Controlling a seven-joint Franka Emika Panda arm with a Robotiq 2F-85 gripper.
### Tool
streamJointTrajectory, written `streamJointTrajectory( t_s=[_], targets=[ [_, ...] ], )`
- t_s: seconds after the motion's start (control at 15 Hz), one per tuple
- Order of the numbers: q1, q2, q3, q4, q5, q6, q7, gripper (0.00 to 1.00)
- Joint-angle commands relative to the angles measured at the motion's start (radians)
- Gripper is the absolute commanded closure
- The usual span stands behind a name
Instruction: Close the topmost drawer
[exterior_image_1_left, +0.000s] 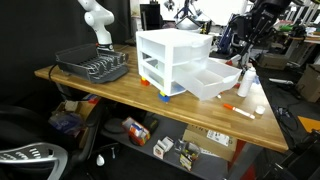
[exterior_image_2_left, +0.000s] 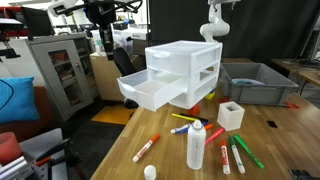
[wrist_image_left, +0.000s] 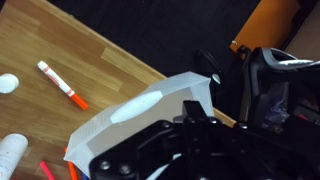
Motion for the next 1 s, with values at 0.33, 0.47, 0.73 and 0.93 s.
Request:
streamJointTrajectory(
  t_s=[0.33, 0.47, 0.73, 0.93],
  targets=[
    [-0.088, -0.245, -0.153, -0.005, -0.138, -0.592, -0.09, 1.0],
    [-0.131, -0.283, -0.199, 0.011, -0.21, -0.756, -0.146, 1.0],
    [-0.175, -0.312, -0.229, 0.01, -0.238, -0.82, -0.198, 0.92],
    [-0.174, -0.306, -0.229, 0.013, -0.24, -0.831, -0.207, 0.81]
  ],
)
